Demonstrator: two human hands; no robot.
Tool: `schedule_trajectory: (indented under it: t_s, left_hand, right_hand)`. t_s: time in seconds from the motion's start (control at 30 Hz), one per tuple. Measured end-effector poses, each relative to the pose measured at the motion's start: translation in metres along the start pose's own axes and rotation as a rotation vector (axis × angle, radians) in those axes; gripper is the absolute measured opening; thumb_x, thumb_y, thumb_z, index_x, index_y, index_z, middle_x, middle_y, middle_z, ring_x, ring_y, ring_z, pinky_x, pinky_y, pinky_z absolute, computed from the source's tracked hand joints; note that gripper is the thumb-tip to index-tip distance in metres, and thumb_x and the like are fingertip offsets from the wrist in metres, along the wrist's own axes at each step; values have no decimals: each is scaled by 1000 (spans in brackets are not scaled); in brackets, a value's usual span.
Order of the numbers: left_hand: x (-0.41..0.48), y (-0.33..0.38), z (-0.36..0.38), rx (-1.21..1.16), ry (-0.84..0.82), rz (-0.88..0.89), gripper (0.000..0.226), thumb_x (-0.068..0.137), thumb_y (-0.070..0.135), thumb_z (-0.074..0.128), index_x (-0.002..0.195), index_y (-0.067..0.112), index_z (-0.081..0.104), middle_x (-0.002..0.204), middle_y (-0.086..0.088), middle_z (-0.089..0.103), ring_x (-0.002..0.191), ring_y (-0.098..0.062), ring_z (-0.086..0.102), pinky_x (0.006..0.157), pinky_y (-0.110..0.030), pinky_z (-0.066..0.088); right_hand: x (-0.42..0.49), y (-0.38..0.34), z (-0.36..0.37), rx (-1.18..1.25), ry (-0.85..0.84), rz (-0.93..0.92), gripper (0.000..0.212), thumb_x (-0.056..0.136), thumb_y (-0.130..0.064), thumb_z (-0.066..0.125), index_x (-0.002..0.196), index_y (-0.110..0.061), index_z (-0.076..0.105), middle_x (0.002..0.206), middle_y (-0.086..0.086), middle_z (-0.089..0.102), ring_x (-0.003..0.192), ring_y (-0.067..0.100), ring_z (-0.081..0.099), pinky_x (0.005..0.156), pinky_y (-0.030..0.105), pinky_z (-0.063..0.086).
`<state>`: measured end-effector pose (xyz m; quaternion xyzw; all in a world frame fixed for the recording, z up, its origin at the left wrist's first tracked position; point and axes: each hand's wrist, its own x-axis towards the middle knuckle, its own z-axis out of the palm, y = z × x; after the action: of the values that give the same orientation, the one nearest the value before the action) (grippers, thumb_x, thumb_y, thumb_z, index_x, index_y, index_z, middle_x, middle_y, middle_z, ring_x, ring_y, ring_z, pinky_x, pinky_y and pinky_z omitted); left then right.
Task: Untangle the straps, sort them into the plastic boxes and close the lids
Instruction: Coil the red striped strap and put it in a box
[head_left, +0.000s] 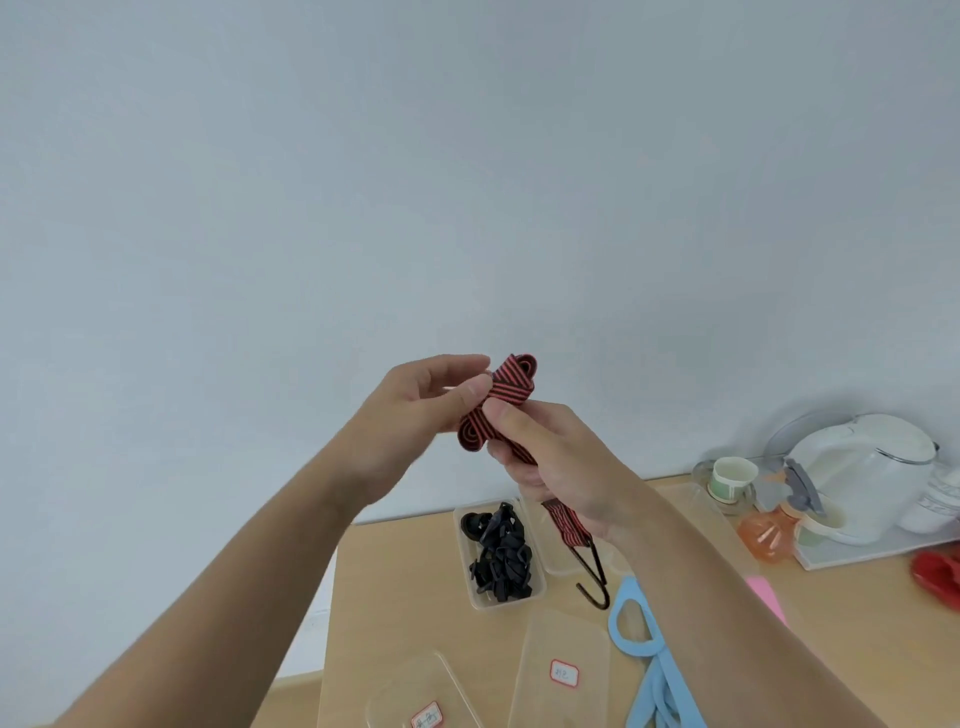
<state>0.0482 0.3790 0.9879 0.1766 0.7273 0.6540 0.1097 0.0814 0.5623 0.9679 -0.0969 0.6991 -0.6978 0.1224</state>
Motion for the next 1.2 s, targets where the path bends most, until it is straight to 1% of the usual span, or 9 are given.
schedule_trajectory:
  t_s: [0.13,0.27,0.37,0.43,0.53,0.7,0.87,1.0,1.2]
  left_hand:
    - [2,7,-8,-123,-264,-68,38,98,23,61,132,7,65,113,-14,72,86,-26,67,73,-31,52]
    - [4,5,-5,-6,-96,-11,36,90,15,74,126,13,68,117,-14,71,85,-29,69,69,-32,55]
    - [6,1,4,160,106,80,39,85,14,81,122,19,69,109,-3,72,91,-29,71,68,-30,57]
    - [5,-3,11,262,211,136,42,85,13,82,123,21,67,107,5,71,93,-20,69,69,-27,57]
    - [4,-11,21,393,315,214,39,84,20,82,115,33,63,113,5,65,101,-14,65,84,-28,55]
    - [4,-14,28,482,325,194,32,85,25,80,108,28,59,108,6,66,102,-15,65,88,-42,56]
    - [7,-9,19,696,267,149,38,87,37,77,119,21,63,103,7,70,98,-15,67,87,-38,56]
    - [7,-16,32,381,412,95,21,90,31,75,107,19,69,93,8,73,90,-12,71,86,-42,59]
    - [3,-22,49,-25,452,-10,18,98,21,66,112,9,65,101,-8,74,94,-18,75,89,-41,61]
  right_hand:
    - [-2,-2,-4,-128,-106,-43,51,104,-40,52,106,11,55,82,7,51,58,11,31,48,18,27]
    - [-4,2,-2,-335,0,-66,41,98,-48,53,85,-11,68,76,6,57,66,21,39,64,37,37]
    - [1,8,0,-244,100,-58,31,103,-34,56,76,-27,71,72,-2,60,65,13,48,76,41,55]
    - [1,6,3,-146,96,-52,24,101,-31,61,80,-30,74,74,-1,58,64,11,50,70,38,61]
    - [1,2,3,-225,131,-76,8,95,-30,69,89,-29,74,70,-7,54,62,10,49,53,27,48]
    - [5,7,1,-429,300,-167,7,93,-30,69,91,-33,75,79,4,63,56,6,36,59,25,34]
    - [3,8,2,-619,427,-188,18,93,-29,70,109,-36,75,83,-10,69,76,3,59,68,26,50]
    - [6,11,13,-707,545,-281,44,97,-22,63,141,-22,58,97,-6,57,91,12,58,78,25,49]
    - [2,17,24,-329,602,-332,46,99,-34,57,142,-19,54,111,-15,62,101,1,60,90,20,48]
